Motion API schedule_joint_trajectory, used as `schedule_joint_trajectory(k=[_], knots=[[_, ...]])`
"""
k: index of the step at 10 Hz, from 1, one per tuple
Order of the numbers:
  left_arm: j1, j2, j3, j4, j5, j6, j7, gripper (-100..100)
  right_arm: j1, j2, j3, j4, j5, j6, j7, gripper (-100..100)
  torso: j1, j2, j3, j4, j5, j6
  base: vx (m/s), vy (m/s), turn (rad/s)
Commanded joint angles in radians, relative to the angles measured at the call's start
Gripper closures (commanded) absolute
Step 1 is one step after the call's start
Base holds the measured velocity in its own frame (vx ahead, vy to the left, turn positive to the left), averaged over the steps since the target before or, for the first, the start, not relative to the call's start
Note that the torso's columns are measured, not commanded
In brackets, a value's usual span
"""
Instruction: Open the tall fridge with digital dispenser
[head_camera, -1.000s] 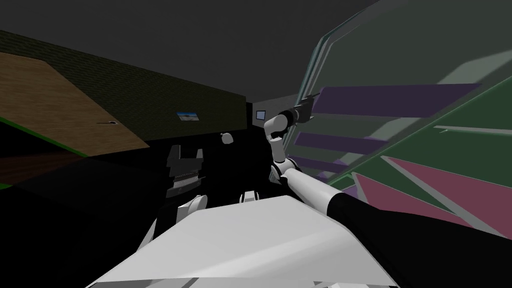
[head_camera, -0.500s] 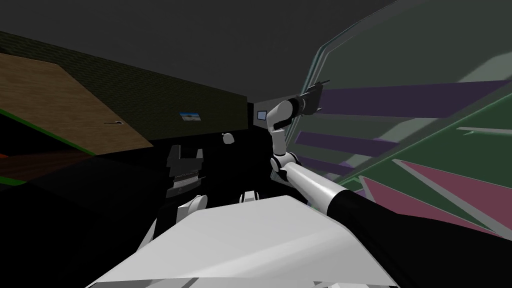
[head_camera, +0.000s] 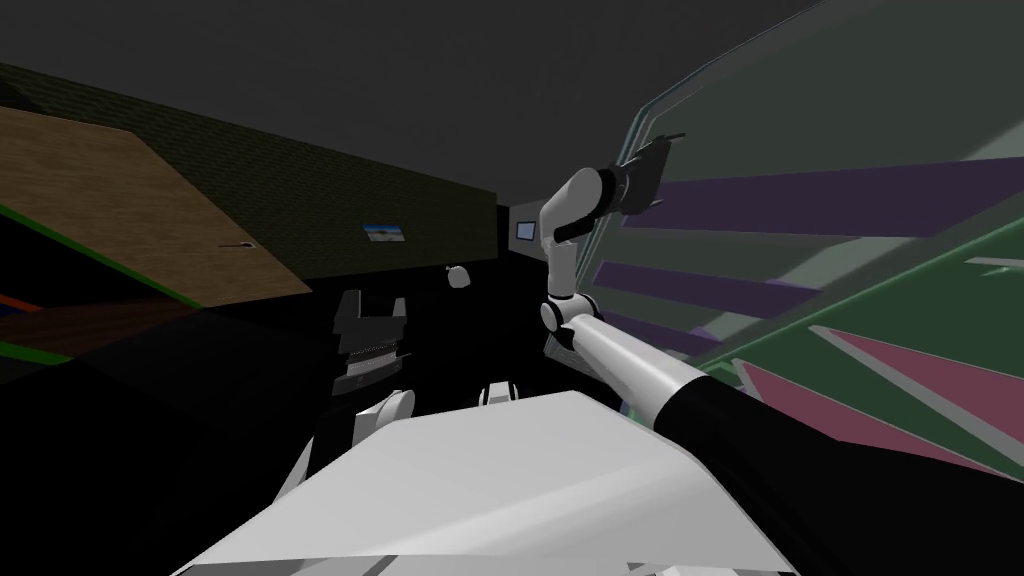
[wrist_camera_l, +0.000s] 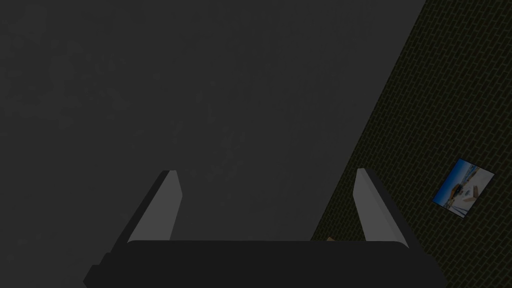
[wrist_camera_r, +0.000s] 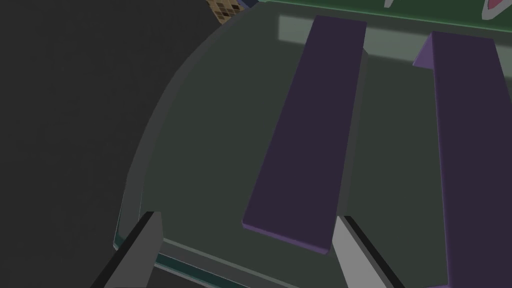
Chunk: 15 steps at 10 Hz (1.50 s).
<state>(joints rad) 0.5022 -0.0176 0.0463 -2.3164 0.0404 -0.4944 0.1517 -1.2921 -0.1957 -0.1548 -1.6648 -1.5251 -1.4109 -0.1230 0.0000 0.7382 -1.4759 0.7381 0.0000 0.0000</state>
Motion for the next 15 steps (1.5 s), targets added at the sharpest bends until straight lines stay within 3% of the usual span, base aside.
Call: schedule_joint_trajectory(k=[1, 2, 3, 5, 8, 9, 10, 12, 13, 15], knots=[[0.000, 0.000, 0.000, 0.000, 0.000, 0.000, 0.000, 0, -0.070, -0.010, -0.041, 0.046, 0.003, 0.006, 0.029, -100, 0.000, 0.000, 0.000, 0.000, 0.000, 0.000, 0.031, 0.011, 0.040], [0.000, 0.000, 0.000, 0.000, 0.000, 0.000, 0.000, 0, -0.102, -0.017, -0.068, 0.075, 0.004, 0.010, 0.049, -100, 0.000, 0.000, 0.000, 0.000, 0.000, 0.000, 0.048, 0.012, 0.042], [0.000, 0.000, 0.000, 0.000, 0.000, 0.000, 0.000, 0, -0.119, -0.017, -0.068, 0.075, 0.004, 0.010, 0.049, -100, 0.000, -0.001, 0.000, 0.000, 0.000, 0.000, 0.042, 0.010, 0.022], [0.000, 0.000, 0.000, 0.000, 0.000, 0.000, 0.000, 0, -0.192, -0.031, -0.124, 0.134, 0.008, 0.019, 0.088, -100, 0.000, 0.000, 0.000, 0.000, 0.000, 0.000, 0.045, 0.009, 0.049], [0.000, 0.000, 0.000, 0.000, 0.000, 0.000, 0.000, 0, -0.253, -0.039, -0.152, 0.163, 0.010, 0.024, 0.107, -100, 0.000, 0.000, 0.000, 0.000, 0.000, 0.000, 0.034, 0.005, 0.020], [0.000, 0.000, 0.000, 0.000, 0.000, 0.000, 0.000, 0, -0.293, -0.046, -0.179, 0.191, 0.013, 0.029, 0.126, -100, 0.000, 0.001, 0.000, 0.000, 0.000, 0.000, 0.029, 0.008, 0.039], [0.000, 0.000, 0.000, 0.000, 0.000, 0.000, 0.000, 0, -0.296, -0.046, -0.179, 0.191, 0.013, 0.029, 0.126, -100, 0.000, 0.000, 0.000, 0.000, 0.000, 0.000, 0.026, 0.009, 0.017], [0.000, 0.000, 0.000, 0.000, 0.000, 0.000, 0.000, 0, -0.363, -0.061, -0.232, 0.246, 0.018, 0.042, 0.162, -100, 0.000, 0.000, 0.000, 0.000, 0.000, 0.000, 0.037, 0.008, 0.044], [0.000, 0.000, 0.000, 0.000, 0.000, 0.000, 0.000, 0, -0.380, -0.061, -0.232, 0.246, 0.018, 0.042, 0.162, -100, 0.000, -0.001, -0.001, 0.000, 0.000, 0.000, 0.038, 0.004, 0.016], [0.000, 0.000, 0.000, 0.000, 0.000, 0.000, 0.000, 0, -0.444, -0.076, -0.282, 0.297, 0.024, 0.057, 0.196, -100, 0.000, 0.000, 0.000, 0.000, 0.000, 0.000, 0.044, 0.004, 0.045]])
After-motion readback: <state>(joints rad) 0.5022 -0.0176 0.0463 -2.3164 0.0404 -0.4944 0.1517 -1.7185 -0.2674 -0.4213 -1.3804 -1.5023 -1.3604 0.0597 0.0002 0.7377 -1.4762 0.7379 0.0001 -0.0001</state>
